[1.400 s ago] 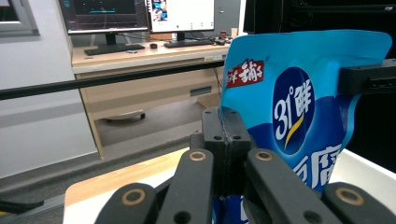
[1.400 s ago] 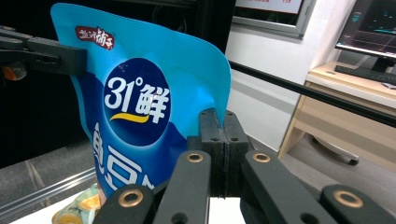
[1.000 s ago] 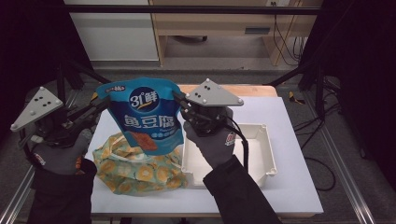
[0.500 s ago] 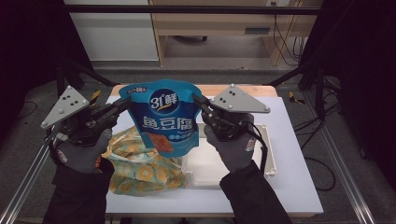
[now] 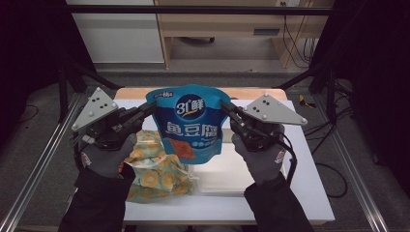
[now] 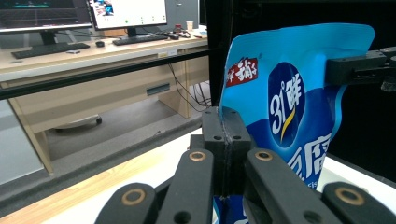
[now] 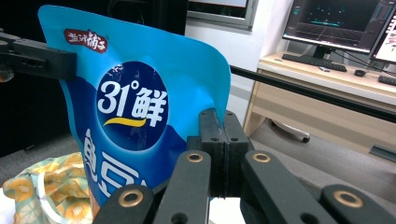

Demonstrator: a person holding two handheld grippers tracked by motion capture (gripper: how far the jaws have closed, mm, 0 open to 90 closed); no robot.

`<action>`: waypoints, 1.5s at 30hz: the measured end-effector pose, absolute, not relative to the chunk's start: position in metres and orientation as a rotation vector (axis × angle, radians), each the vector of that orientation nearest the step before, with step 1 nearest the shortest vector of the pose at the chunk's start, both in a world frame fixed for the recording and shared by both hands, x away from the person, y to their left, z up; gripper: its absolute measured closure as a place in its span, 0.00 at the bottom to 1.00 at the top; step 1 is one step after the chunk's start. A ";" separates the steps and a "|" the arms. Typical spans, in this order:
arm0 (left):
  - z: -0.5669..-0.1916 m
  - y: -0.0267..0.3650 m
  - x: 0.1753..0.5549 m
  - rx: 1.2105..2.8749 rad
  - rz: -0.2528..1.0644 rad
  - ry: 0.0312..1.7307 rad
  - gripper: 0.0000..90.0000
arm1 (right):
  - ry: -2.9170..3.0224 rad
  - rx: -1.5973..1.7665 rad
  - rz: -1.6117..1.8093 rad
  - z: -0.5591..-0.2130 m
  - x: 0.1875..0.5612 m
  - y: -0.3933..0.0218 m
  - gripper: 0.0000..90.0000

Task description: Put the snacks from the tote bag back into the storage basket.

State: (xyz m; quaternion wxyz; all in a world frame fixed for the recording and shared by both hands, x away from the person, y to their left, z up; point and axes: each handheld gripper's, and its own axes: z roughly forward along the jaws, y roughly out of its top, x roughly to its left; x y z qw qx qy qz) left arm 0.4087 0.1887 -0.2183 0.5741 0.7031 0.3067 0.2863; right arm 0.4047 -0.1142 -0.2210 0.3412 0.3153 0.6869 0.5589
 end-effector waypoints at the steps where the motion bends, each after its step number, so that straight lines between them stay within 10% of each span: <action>1: -0.219 0.187 0.409 1.651 0.670 0.714 1.00 | 1.784 0.821 1.452 -0.222 0.404 -0.116 1.00; 45: -0.277 0.134 0.423 1.767 0.535 0.678 1.00 | 1.787 0.953 1.396 -0.281 0.392 -0.172 1.00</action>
